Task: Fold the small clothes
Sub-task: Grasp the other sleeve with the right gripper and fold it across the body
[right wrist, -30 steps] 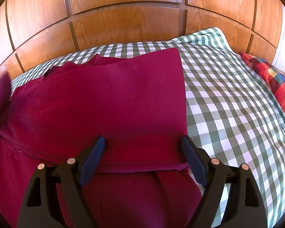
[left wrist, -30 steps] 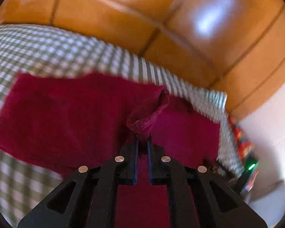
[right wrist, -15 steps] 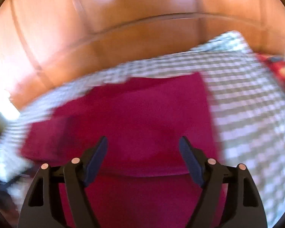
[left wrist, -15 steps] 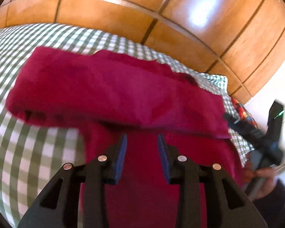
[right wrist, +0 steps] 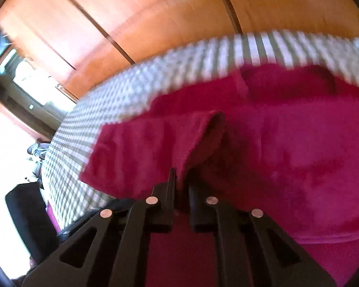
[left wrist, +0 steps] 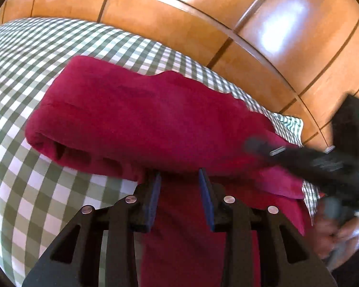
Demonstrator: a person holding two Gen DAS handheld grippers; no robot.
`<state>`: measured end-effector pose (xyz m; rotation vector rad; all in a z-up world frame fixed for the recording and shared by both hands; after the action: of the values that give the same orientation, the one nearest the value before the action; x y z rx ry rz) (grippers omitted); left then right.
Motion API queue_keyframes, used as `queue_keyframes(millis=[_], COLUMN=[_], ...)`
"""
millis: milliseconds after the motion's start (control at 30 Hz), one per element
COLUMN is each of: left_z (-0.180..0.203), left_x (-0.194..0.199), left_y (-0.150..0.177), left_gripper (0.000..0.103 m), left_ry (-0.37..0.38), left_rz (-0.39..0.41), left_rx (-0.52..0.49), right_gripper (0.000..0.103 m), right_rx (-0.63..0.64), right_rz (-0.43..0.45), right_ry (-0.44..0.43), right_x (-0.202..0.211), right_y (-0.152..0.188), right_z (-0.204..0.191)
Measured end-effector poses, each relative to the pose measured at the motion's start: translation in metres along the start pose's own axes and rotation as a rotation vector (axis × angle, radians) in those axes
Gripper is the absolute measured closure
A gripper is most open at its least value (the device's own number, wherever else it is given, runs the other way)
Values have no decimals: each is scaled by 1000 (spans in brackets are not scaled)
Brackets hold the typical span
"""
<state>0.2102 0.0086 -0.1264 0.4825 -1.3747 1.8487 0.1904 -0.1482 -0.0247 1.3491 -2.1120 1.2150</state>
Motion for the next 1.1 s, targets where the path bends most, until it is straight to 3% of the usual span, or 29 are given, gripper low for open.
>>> queue_keyframes(millis=[133, 267, 500, 633, 800, 900, 967, 1067, 1100], left_z=[-6, -8, -6, -1, 9, 21, 30, 39, 41], left_x=[-6, -6, -8, -9, -1, 13, 25, 47, 52], left_y=[6, 6, 4, 3, 7, 10, 12, 9, 5], left_gripper=[73, 73, 77, 77, 77, 77, 77, 77, 77], left_ry=[-4, -13, -48, -75, -106, -61, 26, 94, 103], left_rz=[-20, -21, -41, -58, -80, -80, -79, -25, -4], left_rx=[20, 33, 41, -2, -85, -132, -137, -146, -147], right_gripper=[96, 96, 96, 96, 96, 94, 94, 92, 83], right_rx=[10, -49, -276, -326, -351, -339, -349, -348, -355], right_rz=[164, 251, 174, 145, 184, 171, 155, 150, 152], right_ry=[-28, 39, 231, 273, 243, 268, 281, 257, 253], right_x=[70, 117, 105, 83, 98, 102, 100, 106, 110], right_y=[-24, -39, -11, 6, 12, 14, 17, 22, 23], right_z=[5, 57, 186, 211, 212, 213, 222, 222, 222])
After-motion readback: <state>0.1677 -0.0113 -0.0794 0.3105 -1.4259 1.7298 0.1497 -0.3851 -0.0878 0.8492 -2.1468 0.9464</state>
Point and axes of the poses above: each gripper's, at about its wrist camera, not at the fingertips, and x roughly against the way its jaws point, z to its right, y to its underside, the point moved 4 cm from there along -x, roughly the way its jaws point, and after that the axes turned 11 degrees about -x, right-handed, at the moved point
